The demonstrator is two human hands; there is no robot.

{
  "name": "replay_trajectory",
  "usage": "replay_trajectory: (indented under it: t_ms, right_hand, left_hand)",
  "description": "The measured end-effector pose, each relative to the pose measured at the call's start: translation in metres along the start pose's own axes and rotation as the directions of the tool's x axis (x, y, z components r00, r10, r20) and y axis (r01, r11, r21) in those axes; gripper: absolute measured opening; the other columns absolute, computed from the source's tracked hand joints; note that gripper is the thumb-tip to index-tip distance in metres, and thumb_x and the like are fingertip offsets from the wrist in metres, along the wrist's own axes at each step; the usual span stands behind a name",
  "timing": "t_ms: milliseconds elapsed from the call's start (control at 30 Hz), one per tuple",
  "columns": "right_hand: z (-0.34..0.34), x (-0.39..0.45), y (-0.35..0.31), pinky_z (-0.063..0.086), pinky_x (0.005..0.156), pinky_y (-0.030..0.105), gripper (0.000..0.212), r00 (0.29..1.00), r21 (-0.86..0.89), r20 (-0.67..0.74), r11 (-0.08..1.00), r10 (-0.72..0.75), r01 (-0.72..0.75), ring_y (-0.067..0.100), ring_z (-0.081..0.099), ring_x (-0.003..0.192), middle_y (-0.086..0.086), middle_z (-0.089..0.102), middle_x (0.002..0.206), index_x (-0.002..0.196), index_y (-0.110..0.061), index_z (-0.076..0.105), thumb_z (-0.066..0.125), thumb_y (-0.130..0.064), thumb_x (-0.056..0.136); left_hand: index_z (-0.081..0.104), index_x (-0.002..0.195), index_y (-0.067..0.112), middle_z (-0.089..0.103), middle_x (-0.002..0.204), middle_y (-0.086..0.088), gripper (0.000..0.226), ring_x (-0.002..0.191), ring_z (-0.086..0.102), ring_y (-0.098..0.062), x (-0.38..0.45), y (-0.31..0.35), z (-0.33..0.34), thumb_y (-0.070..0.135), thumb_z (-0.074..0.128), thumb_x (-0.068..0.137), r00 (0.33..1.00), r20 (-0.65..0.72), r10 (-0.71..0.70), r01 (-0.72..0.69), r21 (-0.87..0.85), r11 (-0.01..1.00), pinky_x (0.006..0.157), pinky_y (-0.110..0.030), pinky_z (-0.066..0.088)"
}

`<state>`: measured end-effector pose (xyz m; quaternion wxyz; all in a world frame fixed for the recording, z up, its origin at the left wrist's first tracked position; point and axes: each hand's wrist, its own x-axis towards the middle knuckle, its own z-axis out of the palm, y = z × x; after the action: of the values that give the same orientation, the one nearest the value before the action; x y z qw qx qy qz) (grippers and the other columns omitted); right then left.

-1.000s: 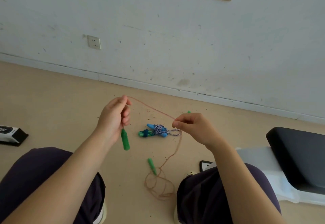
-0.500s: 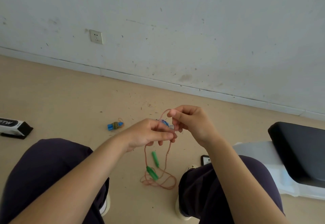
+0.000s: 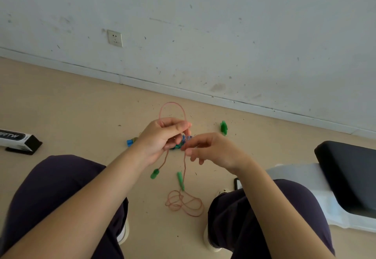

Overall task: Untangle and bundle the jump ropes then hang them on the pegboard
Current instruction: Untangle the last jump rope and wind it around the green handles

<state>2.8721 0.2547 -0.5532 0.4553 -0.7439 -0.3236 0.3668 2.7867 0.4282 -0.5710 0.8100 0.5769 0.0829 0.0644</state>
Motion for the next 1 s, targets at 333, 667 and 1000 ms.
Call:
replay_trajectory:
  t_ms: [333,667,1000]
  right_hand:
    - [-0.015,-0.001,-0.007,0.054,0.063,0.027,0.013,0.921,0.453,-0.366,0.838,-0.136,0.304,0.020,0.065,0.065,0.008,0.069,0.073,0.085,-0.011,0.073,0.073,-0.023,0.079]
    - [-0.040,-0.006,0.006,0.050,0.056,0.025,0.016,0.616,0.436,-0.769,0.844,0.170,0.312,0.013,0.058,0.054,0.000,0.063,0.063,0.081,-0.009,0.066,0.075,-0.020,0.087]
    - [-0.025,-0.001,0.009,0.037,0.053,0.027,0.041,0.793,0.092,-0.608,0.996,0.047,0.011,0.016,0.040,0.053,-0.001,0.046,0.057,0.065,-0.017,0.051,0.082,-0.044,0.076]
  left_hand:
    - [0.078,0.092,0.042,0.076,0.100,0.017,0.010,0.086,0.063,0.011,-0.006,-0.006,0.000,0.043,0.073,0.083,0.921,0.236,-0.309,0.138,0.543,0.828,0.077,-0.025,0.039]
    - [0.079,0.081,0.035,0.076,0.080,0.004,0.023,0.067,0.054,-0.001,-0.004,0.001,-0.011,0.037,0.062,0.096,0.948,0.160,-0.274,0.139,0.568,0.812,0.066,-0.024,0.038]
    - [0.067,0.082,0.015,0.030,0.054,0.010,0.027,0.045,0.023,-0.009,0.001,-0.005,-0.013,0.025,0.053,0.103,0.963,0.065,-0.262,0.206,0.453,0.867,0.045,-0.020,0.024]
